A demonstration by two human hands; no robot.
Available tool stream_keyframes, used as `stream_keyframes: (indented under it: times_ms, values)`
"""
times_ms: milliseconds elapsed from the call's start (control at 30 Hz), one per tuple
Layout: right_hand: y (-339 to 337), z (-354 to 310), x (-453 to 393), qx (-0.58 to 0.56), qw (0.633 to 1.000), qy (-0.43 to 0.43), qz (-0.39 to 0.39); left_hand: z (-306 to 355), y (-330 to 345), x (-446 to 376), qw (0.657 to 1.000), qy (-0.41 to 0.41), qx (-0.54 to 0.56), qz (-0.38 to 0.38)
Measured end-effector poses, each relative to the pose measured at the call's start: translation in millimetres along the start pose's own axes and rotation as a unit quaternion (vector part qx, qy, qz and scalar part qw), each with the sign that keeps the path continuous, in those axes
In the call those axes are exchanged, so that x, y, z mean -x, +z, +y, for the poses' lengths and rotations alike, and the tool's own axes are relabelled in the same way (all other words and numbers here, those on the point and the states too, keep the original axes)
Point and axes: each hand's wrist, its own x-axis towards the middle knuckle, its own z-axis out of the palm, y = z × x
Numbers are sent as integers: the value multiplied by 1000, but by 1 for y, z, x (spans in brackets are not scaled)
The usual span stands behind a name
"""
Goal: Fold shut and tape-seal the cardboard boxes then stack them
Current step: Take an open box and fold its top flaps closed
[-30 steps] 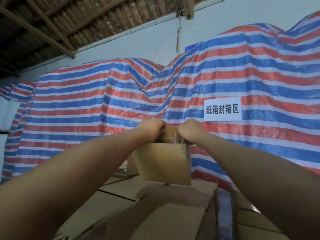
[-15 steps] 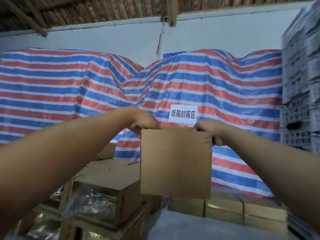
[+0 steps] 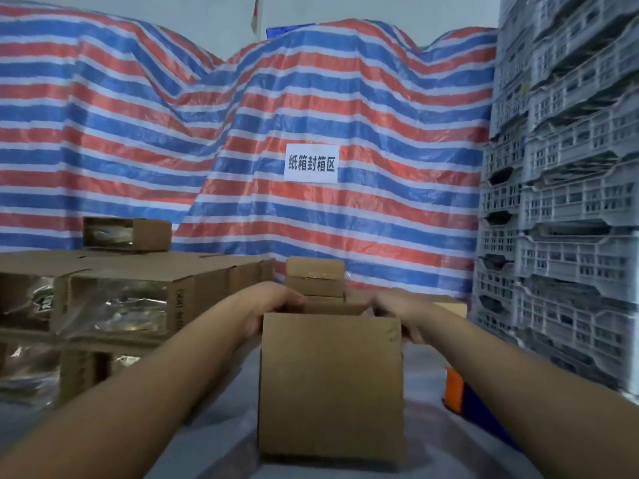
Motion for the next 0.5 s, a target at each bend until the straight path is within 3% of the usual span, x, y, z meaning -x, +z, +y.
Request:
stream_keyframes:
  times_ms: [300, 400, 500]
  values:
    - [-5, 15, -11, -35, 999, -5, -13, -24, 0, -25, 989, 37, 138, -46]
    - [-1, 28, -9, -159, 987, -13, -21, -43, 4, -18, 974, 108, 195, -48]
    - [13, 49, -14, -332, 941, -39, -47, -59, 9, -13, 968, 142, 202, -44]
